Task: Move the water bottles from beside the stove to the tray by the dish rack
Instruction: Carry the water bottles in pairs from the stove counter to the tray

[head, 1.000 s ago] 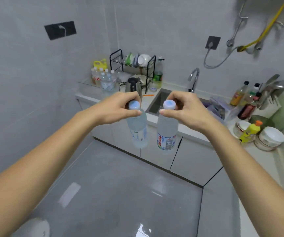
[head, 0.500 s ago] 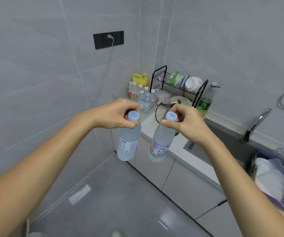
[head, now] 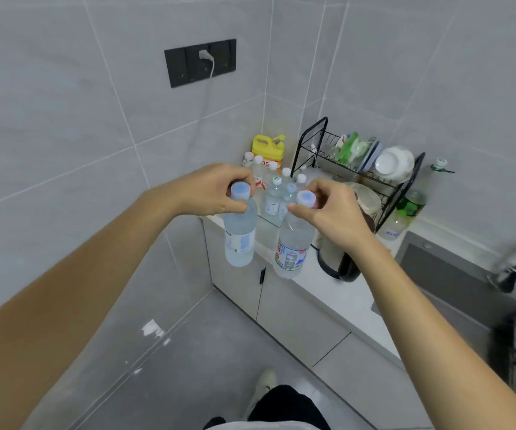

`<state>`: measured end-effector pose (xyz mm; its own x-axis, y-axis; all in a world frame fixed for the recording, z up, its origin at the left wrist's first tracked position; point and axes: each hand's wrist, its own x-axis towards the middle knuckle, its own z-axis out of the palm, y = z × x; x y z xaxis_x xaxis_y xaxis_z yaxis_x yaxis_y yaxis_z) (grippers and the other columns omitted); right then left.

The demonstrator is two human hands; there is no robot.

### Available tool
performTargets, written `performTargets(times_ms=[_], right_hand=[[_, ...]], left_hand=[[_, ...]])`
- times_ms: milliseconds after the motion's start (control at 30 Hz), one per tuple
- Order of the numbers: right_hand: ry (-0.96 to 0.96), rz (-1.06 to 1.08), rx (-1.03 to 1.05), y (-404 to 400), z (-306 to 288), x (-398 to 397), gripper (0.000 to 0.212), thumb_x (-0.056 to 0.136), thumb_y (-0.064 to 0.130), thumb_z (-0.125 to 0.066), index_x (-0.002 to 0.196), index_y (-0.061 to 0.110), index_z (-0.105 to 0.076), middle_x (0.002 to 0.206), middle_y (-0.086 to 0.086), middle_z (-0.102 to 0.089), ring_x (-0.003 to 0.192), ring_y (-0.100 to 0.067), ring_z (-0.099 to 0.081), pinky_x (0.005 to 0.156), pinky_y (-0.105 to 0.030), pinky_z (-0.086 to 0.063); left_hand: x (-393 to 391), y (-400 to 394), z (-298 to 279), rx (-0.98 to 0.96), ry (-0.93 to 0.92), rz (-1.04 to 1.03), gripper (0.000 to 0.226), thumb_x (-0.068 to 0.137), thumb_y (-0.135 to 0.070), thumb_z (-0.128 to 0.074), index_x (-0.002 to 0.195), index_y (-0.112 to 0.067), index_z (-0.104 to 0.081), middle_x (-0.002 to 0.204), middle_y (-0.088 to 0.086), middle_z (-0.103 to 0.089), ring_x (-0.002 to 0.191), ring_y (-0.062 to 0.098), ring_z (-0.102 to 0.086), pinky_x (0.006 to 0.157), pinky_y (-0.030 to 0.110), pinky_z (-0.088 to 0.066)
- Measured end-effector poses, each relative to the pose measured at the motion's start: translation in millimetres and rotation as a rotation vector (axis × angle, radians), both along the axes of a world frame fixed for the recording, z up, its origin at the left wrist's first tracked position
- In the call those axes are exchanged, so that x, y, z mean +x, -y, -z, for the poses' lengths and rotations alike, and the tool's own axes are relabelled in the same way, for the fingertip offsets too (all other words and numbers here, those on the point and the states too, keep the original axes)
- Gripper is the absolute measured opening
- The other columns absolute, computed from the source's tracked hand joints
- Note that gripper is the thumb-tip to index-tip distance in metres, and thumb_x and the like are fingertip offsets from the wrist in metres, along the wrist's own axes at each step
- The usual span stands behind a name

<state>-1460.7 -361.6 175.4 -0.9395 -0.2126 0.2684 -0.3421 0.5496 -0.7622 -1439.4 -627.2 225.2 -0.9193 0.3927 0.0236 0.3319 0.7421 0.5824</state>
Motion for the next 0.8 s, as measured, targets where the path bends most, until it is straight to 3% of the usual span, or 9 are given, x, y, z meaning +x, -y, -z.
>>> performTargets(times_ms=[233, 367, 500, 633, 700, 800], right_hand=[[-0.012, 0.046, -0.05, 37, 37, -115, 0.034, 0.076, 0.033, -0.088, 0.074, 0.018, -0.058, 0.063, 0.007, -0.05, 0.059, -0.013, -0.043, 0.059, -0.033, -0.037], [-0.006, 0.044, 0.024, 53, 43, -183, 0.035, 0.075, 0.041, -0.087, 0.079, 0.019, -0.061, 0.066, 0.006, -0.056, 0.063, -0.017, -0.051, 0.06, -0.035, -0.039], [0.02, 0.035, 0.07, 66, 46, -240, 0.039, 0.072, 0.047, -0.086, 0.08, 0.02, -0.06, 0.065, 0.008, -0.055, 0.065, -0.018, -0.051, 0.06, -0.035, -0.039], [0.07, 0.042, 0.113, 82, 56, -285, 0.044, 0.062, 0.062, -0.071, 0.076, 0.025, -0.054, 0.065, 0.005, -0.059, 0.067, -0.023, -0.056, 0.063, -0.04, -0.047], [0.096, 0.04, 0.152, 90, 62, -302, 0.045, 0.06, 0.062, -0.069, 0.077, 0.023, -0.055, 0.068, 0.002, -0.063, 0.071, -0.028, -0.06, 0.066, -0.043, -0.051], [0.136, 0.057, 0.195, 100, 74, -326, 0.047, 0.058, 0.06, -0.069, 0.078, 0.019, -0.058, 0.072, -0.004, -0.066, 0.074, -0.032, -0.062, 0.067, -0.045, -0.054]], left_hand=[[-119, 30, 29, -0.038, -0.015, -0.01, 0.019, 0.078, -0.014, -0.071, 0.091, -0.027, -0.066, 0.08, -0.013, -0.063, 0.066, 0.003, -0.051, 0.065, 0.027, -0.045], [-190, 35, 38, -0.093, 0.019, 0.001, 0.02, 0.07, -0.031, -0.065, 0.09, -0.03, -0.064, 0.081, -0.02, -0.062, 0.07, 0.005, -0.053, 0.07, 0.036, -0.048], [-247, 42, 54, -0.096, 0.025, -0.004, 0.022, 0.071, -0.03, -0.067, 0.093, -0.031, -0.064, 0.082, -0.027, -0.061, 0.075, -0.002, -0.055, 0.068, 0.029, -0.043], [-293, 50, 75, -0.091, 0.052, -0.019, 0.024, 0.074, -0.026, -0.07, 0.096, -0.029, -0.063, 0.083, -0.026, -0.062, 0.075, -0.001, -0.056, 0.067, 0.031, -0.045], [-314, 52, 86, -0.093, 0.076, -0.018, 0.023, 0.078, -0.019, -0.073, 0.097, -0.028, -0.063, 0.083, -0.033, -0.061, 0.074, -0.007, -0.055, 0.065, 0.028, -0.041], [-346, 55, 104, -0.097, 0.105, -0.016, 0.024, 0.08, -0.016, -0.075, 0.087, -0.034, -0.06, 0.077, -0.028, -0.06, 0.071, -0.013, -0.055, 0.062, 0.021, -0.037]])
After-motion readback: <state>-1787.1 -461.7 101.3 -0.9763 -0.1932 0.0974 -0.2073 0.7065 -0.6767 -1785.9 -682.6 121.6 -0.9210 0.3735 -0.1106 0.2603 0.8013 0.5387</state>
